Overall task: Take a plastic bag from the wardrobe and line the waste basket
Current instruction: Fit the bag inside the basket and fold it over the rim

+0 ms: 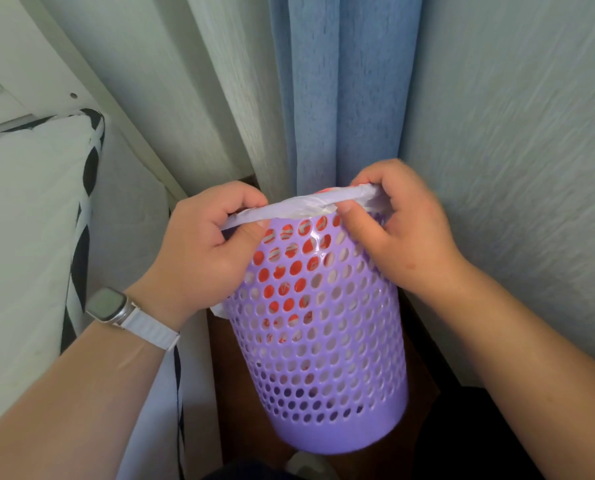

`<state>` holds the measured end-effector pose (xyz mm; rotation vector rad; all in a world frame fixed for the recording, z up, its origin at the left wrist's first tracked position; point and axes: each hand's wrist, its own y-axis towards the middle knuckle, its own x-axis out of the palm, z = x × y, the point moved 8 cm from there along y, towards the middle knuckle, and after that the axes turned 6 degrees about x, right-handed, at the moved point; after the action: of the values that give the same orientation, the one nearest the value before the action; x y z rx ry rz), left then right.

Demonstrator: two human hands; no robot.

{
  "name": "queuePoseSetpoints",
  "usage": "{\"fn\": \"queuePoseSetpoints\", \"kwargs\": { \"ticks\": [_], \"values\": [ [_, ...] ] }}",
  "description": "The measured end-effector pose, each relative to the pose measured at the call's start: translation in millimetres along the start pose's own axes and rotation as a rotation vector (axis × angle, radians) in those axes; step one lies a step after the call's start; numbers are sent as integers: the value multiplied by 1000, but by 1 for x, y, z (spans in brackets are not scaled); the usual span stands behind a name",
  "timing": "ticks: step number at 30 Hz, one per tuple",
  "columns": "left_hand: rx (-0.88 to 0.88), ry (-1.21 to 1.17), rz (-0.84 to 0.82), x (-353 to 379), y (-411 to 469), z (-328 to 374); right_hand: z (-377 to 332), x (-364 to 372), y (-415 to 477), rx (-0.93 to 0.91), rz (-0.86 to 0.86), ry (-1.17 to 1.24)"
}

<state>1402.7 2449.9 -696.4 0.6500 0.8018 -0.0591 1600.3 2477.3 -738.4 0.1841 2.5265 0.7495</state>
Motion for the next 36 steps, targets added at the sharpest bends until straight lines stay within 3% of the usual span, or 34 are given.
{"fn": "queuePoseSetpoints", "kwargs": {
  "ticks": [7, 14, 32, 36],
  "values": [
    [57, 93, -86, 8, 1, 5, 1, 5, -8, 88, 46, 68],
    [148, 302, -7, 10, 6, 22, -4, 19, -12, 130, 15, 123],
    [-80, 241, 80, -1, 3, -3, -3, 5, 0, 11, -59, 148],
    [-144, 118, 117, -2, 1, -11, 8, 7, -1, 144, -45, 192]
  ]
}}
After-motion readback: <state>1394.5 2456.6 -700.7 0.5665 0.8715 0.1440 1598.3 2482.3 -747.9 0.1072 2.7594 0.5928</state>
